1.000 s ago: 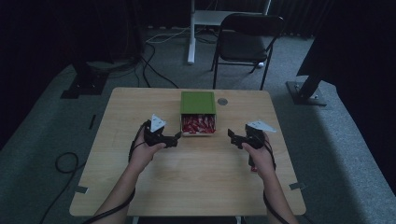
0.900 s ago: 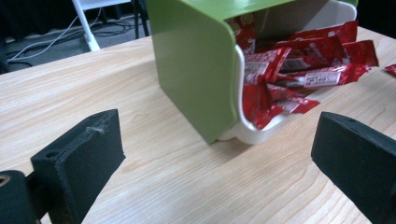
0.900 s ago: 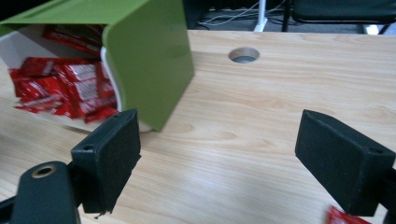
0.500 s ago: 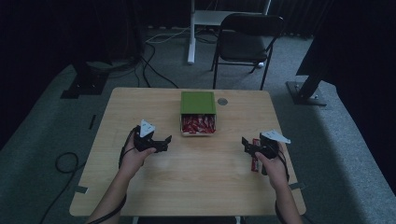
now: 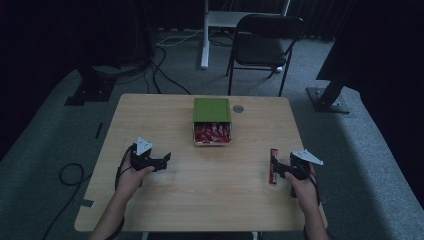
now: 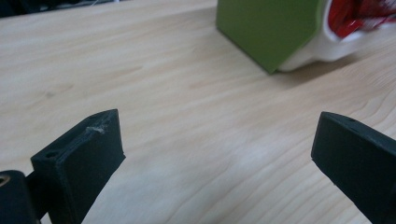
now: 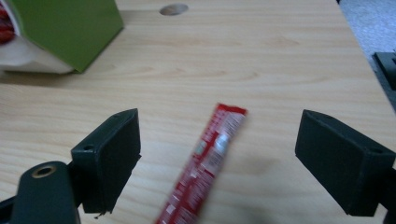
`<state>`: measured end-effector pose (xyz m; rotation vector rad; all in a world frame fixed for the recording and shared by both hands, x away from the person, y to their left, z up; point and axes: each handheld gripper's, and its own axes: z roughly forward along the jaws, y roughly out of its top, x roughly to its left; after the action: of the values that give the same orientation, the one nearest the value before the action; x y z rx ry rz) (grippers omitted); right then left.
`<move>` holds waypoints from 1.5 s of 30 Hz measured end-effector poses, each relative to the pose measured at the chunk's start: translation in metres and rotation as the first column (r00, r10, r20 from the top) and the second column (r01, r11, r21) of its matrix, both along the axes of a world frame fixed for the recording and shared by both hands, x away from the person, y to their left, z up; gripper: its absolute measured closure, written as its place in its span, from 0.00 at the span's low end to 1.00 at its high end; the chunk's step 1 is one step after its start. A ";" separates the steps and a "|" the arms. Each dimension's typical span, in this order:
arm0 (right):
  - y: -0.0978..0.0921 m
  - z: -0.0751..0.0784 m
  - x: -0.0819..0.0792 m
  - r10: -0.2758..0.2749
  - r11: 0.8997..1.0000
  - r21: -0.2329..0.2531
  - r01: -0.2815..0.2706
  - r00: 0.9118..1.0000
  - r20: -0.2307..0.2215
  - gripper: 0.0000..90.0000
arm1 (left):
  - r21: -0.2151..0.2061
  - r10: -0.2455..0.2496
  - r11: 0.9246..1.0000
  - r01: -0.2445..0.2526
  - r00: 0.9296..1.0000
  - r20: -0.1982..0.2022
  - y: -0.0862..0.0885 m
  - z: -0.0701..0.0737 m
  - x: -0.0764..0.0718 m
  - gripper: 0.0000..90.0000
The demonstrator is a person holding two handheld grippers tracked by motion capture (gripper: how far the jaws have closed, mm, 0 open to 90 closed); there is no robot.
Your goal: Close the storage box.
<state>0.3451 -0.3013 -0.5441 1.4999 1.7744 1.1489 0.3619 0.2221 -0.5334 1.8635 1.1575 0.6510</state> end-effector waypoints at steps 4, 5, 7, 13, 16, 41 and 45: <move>-0.009 -0.006 -0.006 -0.018 1.000 -0.008 0.018 1.000 -0.015 0.15 | -0.013 0.023 1.000 -0.023 1.000 -0.012 0.012 -0.005 -0.006 0.03; -0.011 -0.008 -0.008 -0.022 1.000 -0.010 0.022 1.000 -0.020 0.15 | -0.015 0.027 1.000 -0.027 1.000 -0.013 0.013 -0.006 -0.007 0.03; -0.014 -0.012 -0.010 -0.026 0.999 -0.019 0.025 0.999 -0.028 0.15 | -0.010 0.031 0.999 -0.031 0.999 -0.020 0.018 -0.008 -0.010 0.03; -0.018 -0.018 -0.017 -0.035 0.999 -0.035 0.034 0.998 -0.042 0.15 | -0.025 0.058 0.998 -0.060 0.998 -0.039 0.031 -0.012 -0.019 0.03; -0.020 -0.019 -0.019 -0.044 0.999 -0.031 0.042 0.998 -0.043 0.15 | -0.025 0.071 0.997 -0.072 0.996 -0.052 0.036 -0.014 -0.024 0.03; -0.029 -0.022 -0.030 -0.092 0.993 -0.092 0.077 0.980 -0.176 0.16 | 0.052 0.291 0.957 -0.286 0.944 -0.156 0.076 -0.024 -0.063 0.03; -0.027 -0.023 -0.029 -0.089 0.992 -0.109 0.068 0.975 -0.202 0.16 | 0.063 0.318 0.948 -0.312 0.935 -0.156 0.080 -0.025 -0.067 0.03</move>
<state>0.3162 -0.3284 -0.5674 1.6620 1.8602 0.8773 0.2953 0.3023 -0.5589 1.8040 1.5840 0.7082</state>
